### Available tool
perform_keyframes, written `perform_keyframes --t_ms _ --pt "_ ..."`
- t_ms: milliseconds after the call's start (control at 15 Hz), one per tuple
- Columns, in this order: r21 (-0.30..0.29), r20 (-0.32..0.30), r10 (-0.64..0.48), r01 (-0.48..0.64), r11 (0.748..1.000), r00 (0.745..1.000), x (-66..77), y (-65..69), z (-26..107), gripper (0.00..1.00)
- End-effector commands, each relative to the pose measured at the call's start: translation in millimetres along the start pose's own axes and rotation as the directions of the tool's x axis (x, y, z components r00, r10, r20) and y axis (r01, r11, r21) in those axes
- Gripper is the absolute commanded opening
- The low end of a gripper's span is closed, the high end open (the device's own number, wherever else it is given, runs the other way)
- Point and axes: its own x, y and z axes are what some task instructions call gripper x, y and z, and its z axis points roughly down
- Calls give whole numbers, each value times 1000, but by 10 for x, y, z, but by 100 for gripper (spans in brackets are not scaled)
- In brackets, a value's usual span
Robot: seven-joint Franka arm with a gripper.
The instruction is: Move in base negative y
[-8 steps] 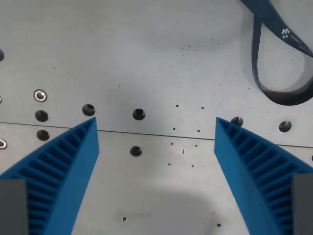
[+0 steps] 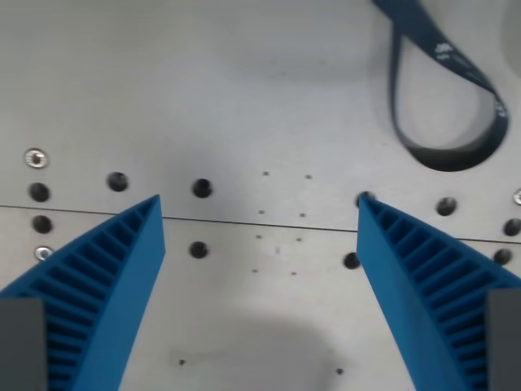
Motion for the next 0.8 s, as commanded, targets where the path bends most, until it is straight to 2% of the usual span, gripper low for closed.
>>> perform_keyframes --t_ms 67,800 --pt "2 -12 -9 9 1000 1000 -78 142 -18 100" --pt "2 -12 -9 9 1000 1000 -187 693 -9 100"
